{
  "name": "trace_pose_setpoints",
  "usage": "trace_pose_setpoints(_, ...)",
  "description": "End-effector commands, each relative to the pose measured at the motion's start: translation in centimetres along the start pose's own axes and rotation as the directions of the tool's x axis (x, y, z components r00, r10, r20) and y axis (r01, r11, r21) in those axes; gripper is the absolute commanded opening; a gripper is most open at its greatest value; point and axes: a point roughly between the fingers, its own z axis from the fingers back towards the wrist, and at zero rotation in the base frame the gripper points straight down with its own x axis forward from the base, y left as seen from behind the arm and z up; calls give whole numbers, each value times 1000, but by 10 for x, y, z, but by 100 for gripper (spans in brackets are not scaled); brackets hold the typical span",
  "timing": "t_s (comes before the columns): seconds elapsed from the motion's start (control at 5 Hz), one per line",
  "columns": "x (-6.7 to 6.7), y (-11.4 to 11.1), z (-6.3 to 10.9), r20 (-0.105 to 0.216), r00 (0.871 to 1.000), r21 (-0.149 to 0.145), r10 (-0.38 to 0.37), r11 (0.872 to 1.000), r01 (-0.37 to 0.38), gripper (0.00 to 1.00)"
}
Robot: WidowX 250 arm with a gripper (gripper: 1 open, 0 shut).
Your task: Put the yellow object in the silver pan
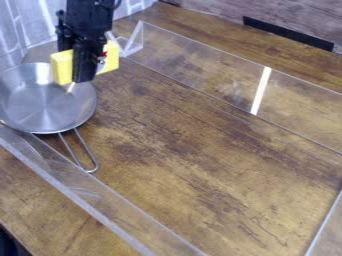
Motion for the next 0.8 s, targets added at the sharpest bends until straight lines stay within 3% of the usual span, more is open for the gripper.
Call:
trace_pose_setpoints(0.0, -12, 12, 22, 67, 997, 52, 36, 998, -40, 0)
trace_pose_setpoints(0.6, -10, 14, 1, 42, 999, 68, 23, 997, -25, 0)
